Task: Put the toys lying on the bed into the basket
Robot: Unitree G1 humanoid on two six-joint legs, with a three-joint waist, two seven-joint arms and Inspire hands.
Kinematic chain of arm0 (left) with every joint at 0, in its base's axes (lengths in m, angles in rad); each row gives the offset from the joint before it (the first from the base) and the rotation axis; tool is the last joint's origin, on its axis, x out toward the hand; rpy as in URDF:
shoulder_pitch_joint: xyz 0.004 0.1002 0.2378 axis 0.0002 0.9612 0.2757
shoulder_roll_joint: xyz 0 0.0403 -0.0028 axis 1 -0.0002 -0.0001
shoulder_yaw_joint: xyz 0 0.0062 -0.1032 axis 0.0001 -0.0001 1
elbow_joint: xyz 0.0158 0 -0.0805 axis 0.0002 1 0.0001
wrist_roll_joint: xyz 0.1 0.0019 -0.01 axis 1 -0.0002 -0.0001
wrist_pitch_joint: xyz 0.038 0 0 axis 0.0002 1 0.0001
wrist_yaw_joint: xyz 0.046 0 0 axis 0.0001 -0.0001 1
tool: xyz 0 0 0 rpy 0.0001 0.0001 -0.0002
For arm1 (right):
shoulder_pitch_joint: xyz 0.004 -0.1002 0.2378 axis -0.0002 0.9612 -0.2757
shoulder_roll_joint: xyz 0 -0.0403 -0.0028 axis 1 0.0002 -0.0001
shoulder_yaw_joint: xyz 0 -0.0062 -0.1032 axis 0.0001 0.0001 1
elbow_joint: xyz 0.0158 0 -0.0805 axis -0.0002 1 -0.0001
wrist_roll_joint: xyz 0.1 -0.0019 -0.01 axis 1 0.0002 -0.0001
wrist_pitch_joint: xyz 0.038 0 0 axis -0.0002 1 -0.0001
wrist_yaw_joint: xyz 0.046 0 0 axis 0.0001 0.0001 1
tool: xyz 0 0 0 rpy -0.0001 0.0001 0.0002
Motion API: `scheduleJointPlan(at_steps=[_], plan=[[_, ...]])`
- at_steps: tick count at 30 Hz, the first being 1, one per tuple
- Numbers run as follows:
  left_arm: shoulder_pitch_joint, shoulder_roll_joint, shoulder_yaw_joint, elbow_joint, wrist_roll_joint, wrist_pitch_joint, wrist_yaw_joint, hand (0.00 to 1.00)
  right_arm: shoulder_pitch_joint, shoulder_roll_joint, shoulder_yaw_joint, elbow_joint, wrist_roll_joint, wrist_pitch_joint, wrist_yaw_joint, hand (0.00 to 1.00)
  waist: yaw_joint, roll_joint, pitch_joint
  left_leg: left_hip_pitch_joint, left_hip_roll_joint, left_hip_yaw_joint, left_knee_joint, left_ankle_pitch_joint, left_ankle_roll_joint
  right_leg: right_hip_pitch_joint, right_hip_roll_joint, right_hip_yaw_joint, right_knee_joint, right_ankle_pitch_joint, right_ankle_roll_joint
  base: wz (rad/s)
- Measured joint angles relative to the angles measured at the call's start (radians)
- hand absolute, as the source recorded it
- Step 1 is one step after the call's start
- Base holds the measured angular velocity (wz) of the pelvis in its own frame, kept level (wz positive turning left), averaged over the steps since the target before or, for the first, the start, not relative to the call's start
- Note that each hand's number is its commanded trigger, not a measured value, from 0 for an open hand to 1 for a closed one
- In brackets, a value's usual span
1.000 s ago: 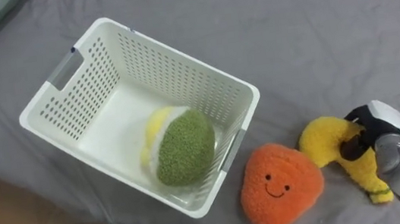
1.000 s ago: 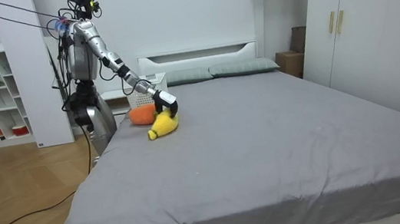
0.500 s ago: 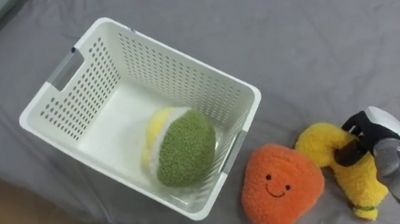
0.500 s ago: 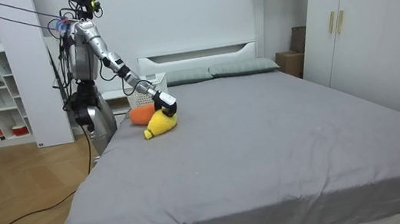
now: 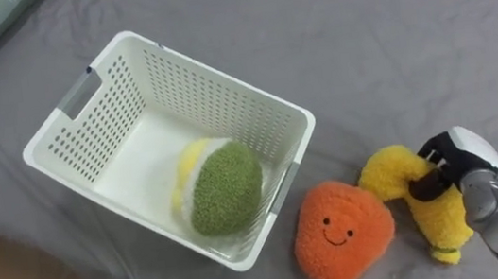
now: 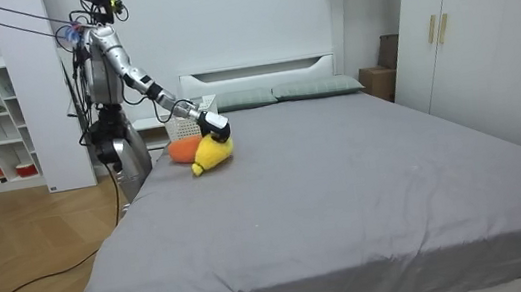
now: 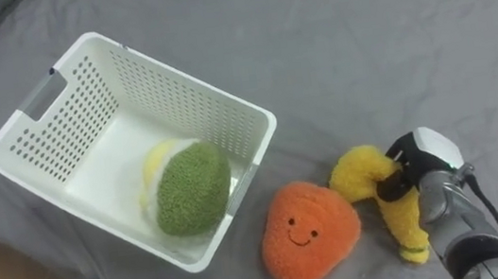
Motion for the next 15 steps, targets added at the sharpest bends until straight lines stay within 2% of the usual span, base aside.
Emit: scheduleJointPlan(at_steps=[6,7,9,15], plan=[[0.037,-0.002,0.037,-0.017,-0.001,0.001,0.001,0.00,0.010,0.000,-0.017,-0.148,-0.001,0.003,0.002,1.00,-0.027,0.011,-0.0111,0.079,0.000,0.013,-0.028,0.000,0.001,0.060,0.000,0.021,-0.003,0.000,0.001,-0.07],[0.039,-0.002,0.037,-0.017,0.000,0.000,0.001,0.00,0.025,-0.001,-0.027,-0.178,0.000,0.001,0.001,1.00,-0.028,0.012,-0.0162,0.090,0.000,0.014,-0.031,0.000,0.001,0.071,0.001,0.021,-0.003,-0.001,0.001,0.00],[0.046,-0.002,0.037,-0.021,-0.001,0.000,0.002,0.00,0.047,-0.001,-0.027,-0.224,-0.001,0.000,0.000,1.00,-0.031,0.014,-0.0211,0.108,0.000,0.015,-0.036,0.000,0.001,0.086,0.001,0.021,-0.003,-0.001,0.001,0.00],[0.101,-0.016,0.098,-0.061,0.003,0.003,0.002,0.00,0.121,0.000,-0.059,-0.414,-0.014,0.014,0.035,1.00,-0.051,0.032,-0.0259,0.165,0.000,0.031,-0.050,0.000,0.001,0.128,0.000,0.040,-0.003,-0.003,0.005,-0.11]])
